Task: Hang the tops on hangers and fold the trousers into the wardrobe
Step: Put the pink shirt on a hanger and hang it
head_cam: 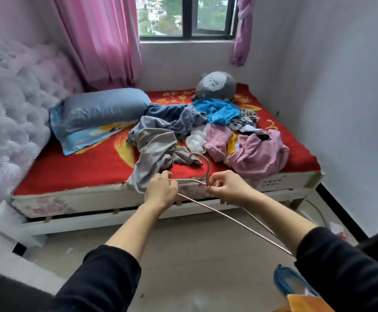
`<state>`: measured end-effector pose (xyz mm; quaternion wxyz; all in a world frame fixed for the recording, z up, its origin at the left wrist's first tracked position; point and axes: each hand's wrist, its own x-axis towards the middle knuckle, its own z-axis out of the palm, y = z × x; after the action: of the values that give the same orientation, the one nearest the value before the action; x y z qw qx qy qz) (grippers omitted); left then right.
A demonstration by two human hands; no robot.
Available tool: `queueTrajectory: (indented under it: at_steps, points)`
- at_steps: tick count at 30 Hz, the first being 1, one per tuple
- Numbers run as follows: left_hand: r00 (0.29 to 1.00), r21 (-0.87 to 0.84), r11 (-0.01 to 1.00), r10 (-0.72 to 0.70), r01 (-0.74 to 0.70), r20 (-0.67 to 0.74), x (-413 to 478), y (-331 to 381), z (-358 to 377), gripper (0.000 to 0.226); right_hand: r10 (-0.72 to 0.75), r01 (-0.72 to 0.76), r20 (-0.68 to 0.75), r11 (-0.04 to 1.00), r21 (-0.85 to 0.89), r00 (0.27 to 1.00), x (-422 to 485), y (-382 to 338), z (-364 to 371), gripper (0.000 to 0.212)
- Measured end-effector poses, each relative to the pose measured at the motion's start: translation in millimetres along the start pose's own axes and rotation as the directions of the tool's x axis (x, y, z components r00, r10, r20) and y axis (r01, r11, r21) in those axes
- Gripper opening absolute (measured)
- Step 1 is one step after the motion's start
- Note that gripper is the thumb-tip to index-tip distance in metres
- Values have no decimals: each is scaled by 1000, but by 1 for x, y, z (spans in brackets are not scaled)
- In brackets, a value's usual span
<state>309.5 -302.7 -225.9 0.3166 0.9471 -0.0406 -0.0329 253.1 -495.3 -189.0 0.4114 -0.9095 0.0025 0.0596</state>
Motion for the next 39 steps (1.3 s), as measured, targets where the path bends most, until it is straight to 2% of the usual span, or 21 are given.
queueTrajectory:
  at_steps: [4, 9, 14, 18, 23, 31, 39]
  points:
    - [996, 2, 999, 50, -51, 72, 41, 65, 63, 34, 131, -123, -100, 989, 84, 986, 18, 61, -59, 19]
    - [982, 14, 995, 95, -99, 166, 99, 121, 123, 37, 267, -235, -172, 954, 184, 948, 54, 126, -106, 29]
    - [970, 29, 992, 112, -121, 218, 183, 152, 172, 38, 374, -326, -234, 919, 221, 897, 121, 182, -141, 44]
    - [958, 48, 990, 116, -133, 262, 267, 170, 209, 36, 425, -377, -244, 899, 221, 872, 190, 225, -173, 46]
    - [934, 68, 988, 107, -138, 340, 371, 191, 253, 33, 562, -504, -278, 825, 256, 779, 269, 272, -210, 49]
    - [873, 135, 985, 28, -107, 487, 464, 214, 339, 34, 699, -587, -288, 710, 388, 655, 344, 360, -248, 46]
    - [831, 163, 985, -136, 55, 540, 530, 233, 426, 38, 722, -643, -207, 685, 342, 660, 436, 447, -281, 42]
